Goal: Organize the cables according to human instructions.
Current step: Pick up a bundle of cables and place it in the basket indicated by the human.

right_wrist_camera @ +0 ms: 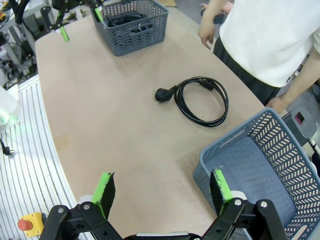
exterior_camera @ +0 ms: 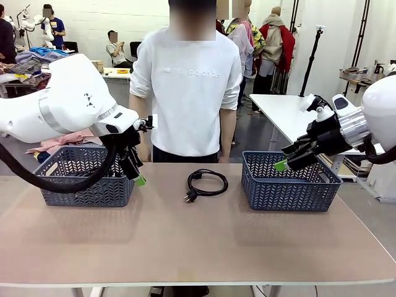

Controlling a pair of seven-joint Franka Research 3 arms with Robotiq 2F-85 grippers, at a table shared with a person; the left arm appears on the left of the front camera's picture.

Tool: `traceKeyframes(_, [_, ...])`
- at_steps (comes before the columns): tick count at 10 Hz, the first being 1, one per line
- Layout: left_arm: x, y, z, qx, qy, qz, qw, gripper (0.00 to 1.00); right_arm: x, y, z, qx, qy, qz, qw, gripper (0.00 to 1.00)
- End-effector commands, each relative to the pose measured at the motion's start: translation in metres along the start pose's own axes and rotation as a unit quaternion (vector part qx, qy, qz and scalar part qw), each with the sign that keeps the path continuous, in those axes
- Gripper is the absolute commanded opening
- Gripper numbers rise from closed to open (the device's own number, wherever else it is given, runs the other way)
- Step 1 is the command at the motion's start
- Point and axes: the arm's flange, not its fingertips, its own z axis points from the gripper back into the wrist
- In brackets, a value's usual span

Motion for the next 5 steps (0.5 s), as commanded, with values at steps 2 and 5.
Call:
traceKeyframes(2, [0.0012,0.0005,0.0009,0.005,0.001,0.003,1.000,1.00,-0.0003,-0.0040,-0.0019,0.009,-0.015,0.007,1.000,1.00])
traceKeyframes(5, [0.0012,0.0005,0.0009,0.005,0.001,0.003,1.000,1.00,-0.0003,-0.0040,-0.0019,0.009,-0.015,0.007,1.000,1.00])
